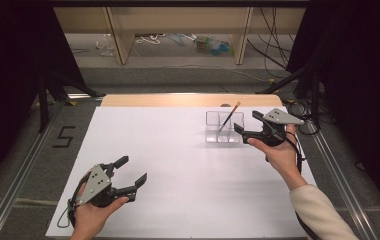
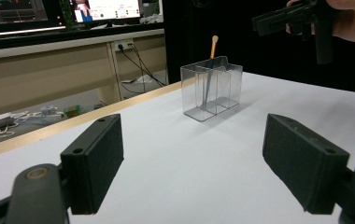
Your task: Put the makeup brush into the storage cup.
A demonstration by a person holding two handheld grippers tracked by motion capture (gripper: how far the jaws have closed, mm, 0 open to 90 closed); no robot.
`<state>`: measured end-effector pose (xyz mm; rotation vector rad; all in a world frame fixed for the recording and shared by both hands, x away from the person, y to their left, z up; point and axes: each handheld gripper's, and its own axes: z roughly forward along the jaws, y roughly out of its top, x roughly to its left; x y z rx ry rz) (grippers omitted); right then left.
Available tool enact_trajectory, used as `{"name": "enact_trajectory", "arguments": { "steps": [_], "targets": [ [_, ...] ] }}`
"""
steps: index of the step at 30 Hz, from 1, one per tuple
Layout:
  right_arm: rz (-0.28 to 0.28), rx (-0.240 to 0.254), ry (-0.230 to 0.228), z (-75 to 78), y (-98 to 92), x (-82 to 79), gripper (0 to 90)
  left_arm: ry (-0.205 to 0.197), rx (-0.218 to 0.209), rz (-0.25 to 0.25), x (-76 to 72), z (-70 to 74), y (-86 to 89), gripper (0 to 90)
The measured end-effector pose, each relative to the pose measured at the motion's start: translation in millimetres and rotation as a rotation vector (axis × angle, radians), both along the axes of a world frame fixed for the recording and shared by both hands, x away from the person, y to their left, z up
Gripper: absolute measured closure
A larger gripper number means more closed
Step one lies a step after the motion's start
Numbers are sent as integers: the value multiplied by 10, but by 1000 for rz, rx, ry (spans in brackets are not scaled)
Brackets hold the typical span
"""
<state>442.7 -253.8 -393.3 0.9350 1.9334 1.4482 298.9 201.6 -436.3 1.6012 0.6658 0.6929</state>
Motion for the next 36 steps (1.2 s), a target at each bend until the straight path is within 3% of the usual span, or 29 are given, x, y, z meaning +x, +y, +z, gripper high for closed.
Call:
{"name": "enact_trajectory", "arguments": {
  "steps": [15, 28, 36],
  "targets": [
    [28, -5, -3, -24, -47, -181, 157, 2, -2, 0, 0, -2, -3, 206],
    [108, 5, -7, -33, -47, -370, 159, 2, -3, 1, 1, -3, 3, 206],
    [130, -9, -3, -55, -72, -502, 160, 8, -11, 8, -1, -5, 3, 206]
  ]
}}
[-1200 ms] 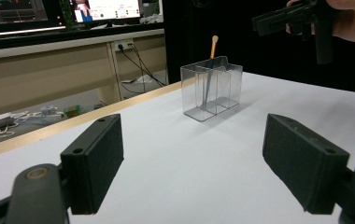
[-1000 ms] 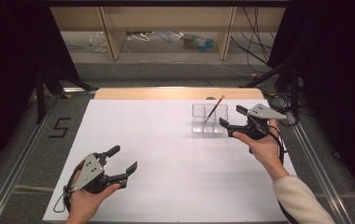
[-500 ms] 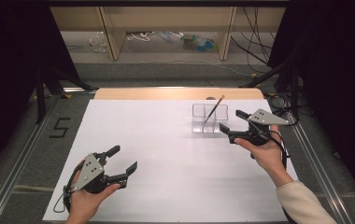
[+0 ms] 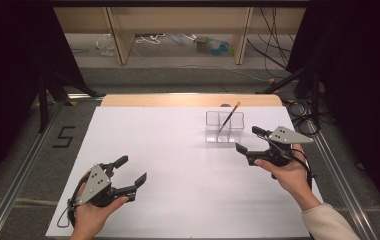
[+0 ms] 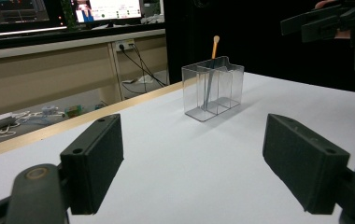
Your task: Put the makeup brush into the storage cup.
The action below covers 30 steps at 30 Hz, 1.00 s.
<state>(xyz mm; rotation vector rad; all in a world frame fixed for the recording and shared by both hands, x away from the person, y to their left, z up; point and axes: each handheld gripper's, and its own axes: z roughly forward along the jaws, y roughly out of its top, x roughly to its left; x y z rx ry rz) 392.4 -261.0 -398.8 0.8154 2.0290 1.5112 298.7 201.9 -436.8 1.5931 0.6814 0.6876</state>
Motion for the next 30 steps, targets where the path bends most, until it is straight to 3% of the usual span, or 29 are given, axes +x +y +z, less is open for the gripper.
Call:
{"name": "enact_trajectory", "arguments": {
  "steps": [2, 3, 5, 7, 10, 15, 16, 21, 23, 27, 29, 30],
  "targets": [
    [6, -5, 0, -1, -8, -18, 160, 1, 0, 1, 1, -1, 2, 206],
    [18, -5, 25, -3, -7, -41, 160, 1, 1, 1, 2, -1, 5, 206],
    [14, -3, 5, -13, -9, -56, 161, -10, 5, -5, 14, -1, 12, 206],
    [23, 12, 13, -23, -3, -79, 161, -3, 9, 0, 11, 0, 21, 206],
    [30, -5, 29, -22, -18, -113, 161, 3, -2, 5, 13, -6, 27, 205],
    [44, 2, 8, -42, -21, -168, 163, 3, -8, 10, 21, -10, 39, 205],
    [52, 3, 33, -43, -20, -194, 163, 1, -4, 10, 22, -8, 42, 205],
    [59, 4, 38, -61, -34, -268, 163, -3, 7, 10, 31, -8, 58, 205],
    [49, 12, 9, -79, -37, -281, 163, 3, -4, 14, 29, -11, 55, 205],
    [46, 21, 9, -110, -44, -330, 162, 2, -4, 15, 33, -14, 61, 205],
    [41, 13, 32, -120, -40, -373, 161, 3, -4, 15, 36, -15, 63, 205],
    [45, 23, 6, -137, -28, -373, 161, 3, -4, 16, 36, -15, 64, 205]
  ]
}}
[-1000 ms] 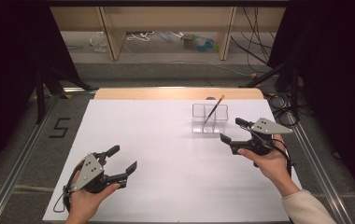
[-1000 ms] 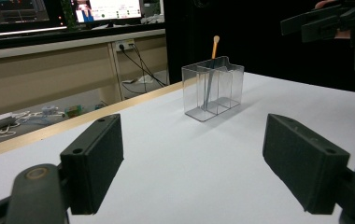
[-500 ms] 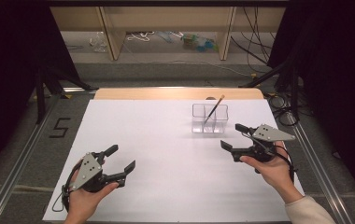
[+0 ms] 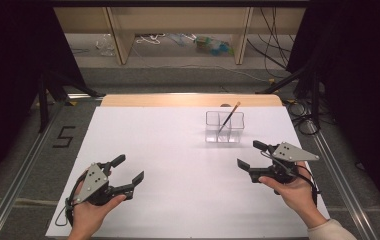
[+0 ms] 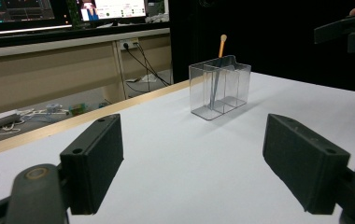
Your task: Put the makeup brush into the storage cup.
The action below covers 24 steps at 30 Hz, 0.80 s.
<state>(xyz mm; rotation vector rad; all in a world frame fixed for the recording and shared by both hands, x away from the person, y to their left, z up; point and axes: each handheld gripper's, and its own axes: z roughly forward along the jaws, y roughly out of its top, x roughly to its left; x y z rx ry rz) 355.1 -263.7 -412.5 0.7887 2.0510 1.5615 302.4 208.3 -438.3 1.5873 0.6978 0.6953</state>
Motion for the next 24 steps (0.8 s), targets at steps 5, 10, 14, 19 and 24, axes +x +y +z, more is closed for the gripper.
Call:
{"name": "enact_trajectory", "arguments": {
  "steps": [5, 10, 14, 19, 24],
  "targets": [
    [16, -13, 22, -29, 35, -79, 161, -5, 9, -3, 8, 1, 5, 205],
    [24, -15, 29, -53, 57, -119, 159, -3, 9, 1, 27, -6, 14, 204],
    [30, -26, 37, -62, 48, -129, 160, 4, 2, 8, 53, -23, 30, 204],
    [35, -31, 40, -79, 46, -149, 159, 15, -1, 23, 97, -53, 72, 204],
    [34, -41, 53, -101, 24, -166, 160, 6, 9, 17, 106, -53, 71, 205]
  ]
}}
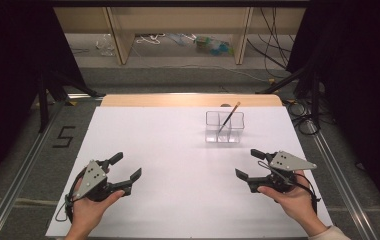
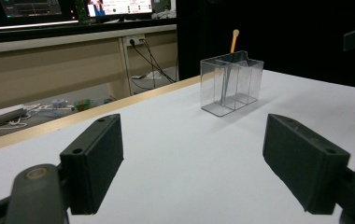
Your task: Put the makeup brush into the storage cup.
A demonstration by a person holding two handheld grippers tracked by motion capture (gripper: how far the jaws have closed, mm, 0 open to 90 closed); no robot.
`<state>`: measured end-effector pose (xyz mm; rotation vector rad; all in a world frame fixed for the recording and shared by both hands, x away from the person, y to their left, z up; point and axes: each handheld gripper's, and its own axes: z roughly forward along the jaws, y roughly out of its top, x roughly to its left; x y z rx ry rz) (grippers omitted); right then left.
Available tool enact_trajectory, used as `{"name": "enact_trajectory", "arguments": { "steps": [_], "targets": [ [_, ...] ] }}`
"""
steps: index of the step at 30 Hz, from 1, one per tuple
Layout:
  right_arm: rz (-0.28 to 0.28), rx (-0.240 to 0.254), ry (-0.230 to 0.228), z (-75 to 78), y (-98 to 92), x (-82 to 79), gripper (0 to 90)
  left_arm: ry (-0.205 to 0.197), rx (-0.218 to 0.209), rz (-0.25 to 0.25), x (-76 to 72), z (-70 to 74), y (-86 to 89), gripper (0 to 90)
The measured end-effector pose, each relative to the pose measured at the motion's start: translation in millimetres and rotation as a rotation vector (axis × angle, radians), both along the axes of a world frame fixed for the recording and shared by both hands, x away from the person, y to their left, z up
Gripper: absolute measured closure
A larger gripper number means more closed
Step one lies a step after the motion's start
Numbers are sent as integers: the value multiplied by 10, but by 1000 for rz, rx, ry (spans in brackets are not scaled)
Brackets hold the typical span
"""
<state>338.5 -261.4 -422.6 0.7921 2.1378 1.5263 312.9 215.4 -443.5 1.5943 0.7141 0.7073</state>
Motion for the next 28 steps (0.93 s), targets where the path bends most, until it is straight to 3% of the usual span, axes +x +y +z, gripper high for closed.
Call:
{"name": "enact_trajectory", "arguments": {
  "steps": [6, 9, 12, 13, 23, 24, 25, 28],
  "targets": [
    [-6, 1, -21, -38, -22, -4, 160, 11, -2, 2, -3, -11, -1, 205],
    [3, -6, 17, -47, -28, -22, 160, 9, 10, -3, -5, -9, -13, 204],
    [-1, -2, 15, -67, -33, -24, 160, 13, 6, -2, -8, -13, -24, 204],
    [-7, -9, -6, -69, -41, -19, 160, 15, 6, -1, -10, -14, -25, 204],
    [-3, -6, 20, -79, -39, -47, 160, 21, 8, 4, -18, -8, -30, 203],
    [4, 13, 19, -93, -30, -40, 160, 21, 8, 4, -18, -7, -29, 203],
    [2, -10, 32, -84, -45, -47, 160, 21, 11, 4, -17, -7, -28, 203],
    [-7, 0, 22, -95, -48, -44, 161, 21, 12, 2, -11, -12, -30, 203]
  ]
}}
